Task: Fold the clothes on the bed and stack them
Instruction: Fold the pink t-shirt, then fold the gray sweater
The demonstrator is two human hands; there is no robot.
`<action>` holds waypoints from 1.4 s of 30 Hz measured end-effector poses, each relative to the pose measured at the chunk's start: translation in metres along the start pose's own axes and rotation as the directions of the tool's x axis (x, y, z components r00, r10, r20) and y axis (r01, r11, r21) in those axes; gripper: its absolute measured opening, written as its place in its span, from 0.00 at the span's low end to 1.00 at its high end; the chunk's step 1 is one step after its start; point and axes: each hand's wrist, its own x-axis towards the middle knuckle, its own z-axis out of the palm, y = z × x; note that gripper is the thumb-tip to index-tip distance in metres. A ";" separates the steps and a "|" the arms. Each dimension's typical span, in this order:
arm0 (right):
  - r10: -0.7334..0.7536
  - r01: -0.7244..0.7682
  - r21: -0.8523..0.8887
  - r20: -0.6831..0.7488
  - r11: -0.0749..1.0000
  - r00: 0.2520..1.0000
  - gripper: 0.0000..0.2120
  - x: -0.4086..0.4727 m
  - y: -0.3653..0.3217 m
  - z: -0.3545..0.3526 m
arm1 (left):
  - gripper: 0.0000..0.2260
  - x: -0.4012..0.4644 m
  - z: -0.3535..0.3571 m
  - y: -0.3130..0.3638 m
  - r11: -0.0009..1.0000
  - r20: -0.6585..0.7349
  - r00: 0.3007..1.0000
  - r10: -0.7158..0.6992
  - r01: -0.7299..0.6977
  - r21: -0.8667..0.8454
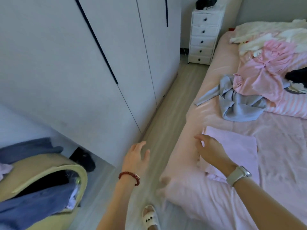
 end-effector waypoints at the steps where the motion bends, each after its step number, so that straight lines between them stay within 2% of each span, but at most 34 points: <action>1: 0.020 -0.020 0.004 0.004 1.000 1.000 0.16 0.005 -0.015 0.011 | 0.17 0.007 -0.014 -0.013 1.000 0.011 1.000 0.018 -0.018 0.025; 6: 0.017 -0.018 0.007 0.035 1.000 0.999 0.15 0.030 -0.086 0.048 | 0.17 0.047 -0.070 -0.063 0.998 0.025 0.999 0.031 -0.033 0.048; 9: 0.041 -0.040 -0.022 0.034 0.999 0.999 0.15 0.050 -0.112 0.057 | 0.17 0.083 -0.079 -0.073 0.998 0.055 0.997 0.051 -0.053 0.034; 14: 0.110 -0.110 0.006 0.004 0.994 0.994 0.15 0.087 -0.124 0.057 | 0.17 0.143 -0.068 -0.057 0.985 0.188 0.969 0.158 -0.168 0.034; 19: 0.204 -0.201 0.047 -0.067 0.978 0.977 0.13 0.137 -0.116 0.045 | 0.17 0.219 -0.055 -0.035 0.962 0.256 0.931 0.260 -0.271 0.009; 24: 0.344 -0.327 0.129 -0.138 0.936 0.929 0.15 0.206 -0.091 0.009 | 0.16 0.328 -0.031 0.033 0.909 0.286 0.871 0.399 -0.416 -0.002; 30: 0.486 -0.438 0.236 -0.215 0.868 0.847 0.16 0.294 -0.050 -0.045 | 0.16 0.443 0.009 0.144 0.807 0.399 0.739 0.543 -0.591 -0.004; 34: 0.576 -0.505 0.303 -0.228 0.808 0.785 0.16 0.333 -0.021 -0.071 | 0.16 0.494 0.044 0.198 0.772 0.490 0.657 0.572 -0.633 -0.052; 38: 0.680 -0.592 0.342 -0.276 0.730 0.679 0.14 0.361 0.022 -0.087 | 0.17 0.536 0.100 0.258 0.700 0.646 0.493 0.583 -0.709 -0.090; 42: 0.808 -0.688 0.431 -0.218 0.583 0.548 0.16 0.398 0.072 -0.095 | 0.17 0.576 0.178 0.317 0.604 0.758 0.331 0.562 -0.791 -0.103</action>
